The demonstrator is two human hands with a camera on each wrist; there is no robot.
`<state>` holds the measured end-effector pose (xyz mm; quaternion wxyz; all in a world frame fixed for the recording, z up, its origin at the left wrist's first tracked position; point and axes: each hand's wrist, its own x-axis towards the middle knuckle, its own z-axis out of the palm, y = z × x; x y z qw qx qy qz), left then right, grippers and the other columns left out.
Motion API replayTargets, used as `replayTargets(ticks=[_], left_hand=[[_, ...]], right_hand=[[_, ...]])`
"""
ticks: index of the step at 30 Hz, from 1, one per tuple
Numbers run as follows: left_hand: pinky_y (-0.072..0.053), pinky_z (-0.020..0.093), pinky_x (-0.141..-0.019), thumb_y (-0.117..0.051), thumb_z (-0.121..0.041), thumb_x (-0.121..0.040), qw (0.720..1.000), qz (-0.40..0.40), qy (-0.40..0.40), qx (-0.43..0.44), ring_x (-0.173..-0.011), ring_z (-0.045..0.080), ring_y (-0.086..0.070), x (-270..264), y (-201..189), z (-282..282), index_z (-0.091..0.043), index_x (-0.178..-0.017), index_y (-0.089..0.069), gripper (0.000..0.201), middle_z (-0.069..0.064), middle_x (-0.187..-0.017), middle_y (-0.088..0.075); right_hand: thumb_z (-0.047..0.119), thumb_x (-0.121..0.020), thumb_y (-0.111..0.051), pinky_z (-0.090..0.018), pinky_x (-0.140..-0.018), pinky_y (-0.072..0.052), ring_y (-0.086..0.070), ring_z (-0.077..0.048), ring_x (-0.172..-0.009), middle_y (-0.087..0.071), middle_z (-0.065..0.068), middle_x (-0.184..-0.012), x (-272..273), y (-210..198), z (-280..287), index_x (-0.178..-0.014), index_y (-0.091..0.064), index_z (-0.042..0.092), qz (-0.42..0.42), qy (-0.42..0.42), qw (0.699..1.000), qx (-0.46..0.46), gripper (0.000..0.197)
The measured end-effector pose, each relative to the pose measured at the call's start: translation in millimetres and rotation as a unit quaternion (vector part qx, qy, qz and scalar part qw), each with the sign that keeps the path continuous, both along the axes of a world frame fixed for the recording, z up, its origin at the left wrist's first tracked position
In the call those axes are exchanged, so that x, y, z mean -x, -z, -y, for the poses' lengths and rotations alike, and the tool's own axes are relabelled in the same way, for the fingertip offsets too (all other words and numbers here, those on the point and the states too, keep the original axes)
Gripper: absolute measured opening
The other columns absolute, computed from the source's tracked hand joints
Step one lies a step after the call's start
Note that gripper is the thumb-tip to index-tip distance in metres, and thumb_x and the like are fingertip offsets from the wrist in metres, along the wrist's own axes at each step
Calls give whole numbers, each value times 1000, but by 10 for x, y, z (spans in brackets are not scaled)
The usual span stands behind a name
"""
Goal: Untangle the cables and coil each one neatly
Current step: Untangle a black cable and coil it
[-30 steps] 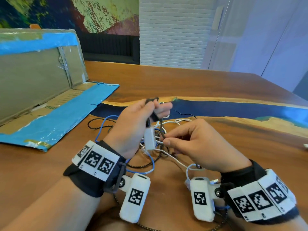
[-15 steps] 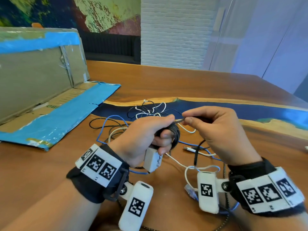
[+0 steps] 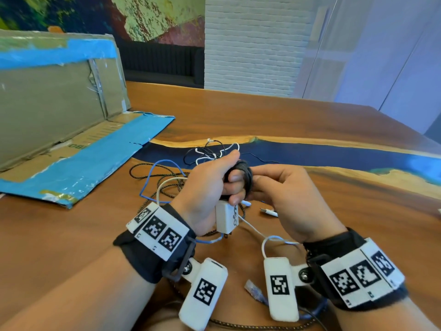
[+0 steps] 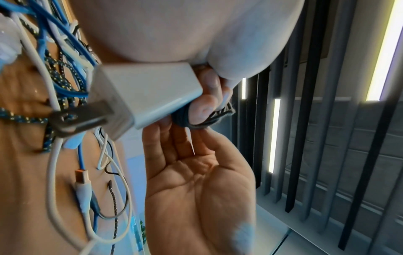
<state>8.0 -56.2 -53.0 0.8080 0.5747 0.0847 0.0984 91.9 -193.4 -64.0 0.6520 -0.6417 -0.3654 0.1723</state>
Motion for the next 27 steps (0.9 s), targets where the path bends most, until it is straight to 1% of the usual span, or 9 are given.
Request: replayTargets(ticks=[3, 5, 7, 12, 15, 20, 23, 25, 27], left_hand=[[-34, 29, -53, -40, -43, -108, 1000, -11, -17, -7, -47, 18, -33, -16, 8, -47, -18, -55, -42, 58, 3, -56, -25], [-36, 28, -53, -40, -45, -107, 999, -19, -15, -23, -47, 18, -34, -28, 21, -65, -18, -54, -45, 60, 5, -57, -25], [-37, 27, -53, -38, -45, -108, 999, -25, 7, -37, -48, 17, -36, -38, 31, -76, -16, -60, -48, 57, 3, -56, -25], [-45, 29, -65, -39, -28, -110, 992, -5, 38, -123, -61, 18, -54, -59, 40, -139, -8, -80, -58, 41, 3, -59, -42], [-49, 26, -67, -40, -16, -110, 989, 13, 23, -143, -67, 17, -59, -67, 35, -195, -1, -90, -60, 32, 4, -65, -53], [-47, 38, -75, -43, -15, -109, 994, 18, 30, -99, -69, 20, -56, -72, 36, -232, -3, -90, -62, 29, 4, -68, -51], [-47, 37, -70, -43, -13, -108, 995, 21, 58, -75, -65, 19, -54, -58, 22, -187, -1, -91, -60, 27, 5, -67, -48], [-49, 28, -64, -44, -12, -108, 993, 24, 63, -102, -62, 16, -55, -53, 22, -159, -2, -88, -62, 29, 5, -65, -50], [-49, 25, -64, -46, -13, -107, 990, 29, 53, -126, -61, 15, -56, -61, 34, -161, -3, -88, -63, 28, 3, -64, -52]], right_hand=[[12, -95, -59, -34, -83, -57, -74, -27, -91, -78, -20, -91, 44, 9, -34, -106, -79, 12, -5, -46, 999, -1, 23], [7, -97, -63, -26, -77, -56, -75, -19, -87, -79, -12, -87, 60, 21, -41, -103, -79, 16, 23, -29, 999, 12, 19], [-2, -98, -59, -20, -71, -55, -76, -15, -79, -79, -10, -81, 47, 44, -42, -100, -78, 11, 28, -1, 1000, 12, 24], [5, -102, -58, -29, -72, -58, -69, -14, -70, -75, -7, -73, -12, 103, -80, -90, -80, 10, 41, 55, 997, 28, 25], [8, -104, -56, -34, -68, -54, -64, -13, -71, -70, 0, -71, -44, 139, -114, -92, -76, 11, 27, 78, 995, 46, 23], [11, -102, -49, -29, -65, -44, -61, -14, -78, -67, -4, -84, -37, 66, -67, -96, -73, 7, -139, -54, 989, -1, 25], [16, -85, -54, -36, -69, -41, -57, -19, -80, -65, -8, -84, -19, 30, -26, -79, -73, 10, -230, -97, 968, -27, 21], [15, -79, -58, -36, -68, -41, -55, -19, -74, -59, -6, -75, -12, 38, -39, -75, -73, 10, -209, -99, 973, -11, 16], [13, -83, -66, -32, -64, -43, -57, -16, -69, -57, -3, -72, -14, 47, -56, -80, -73, 10, -164, -94, 982, 4, 9]])
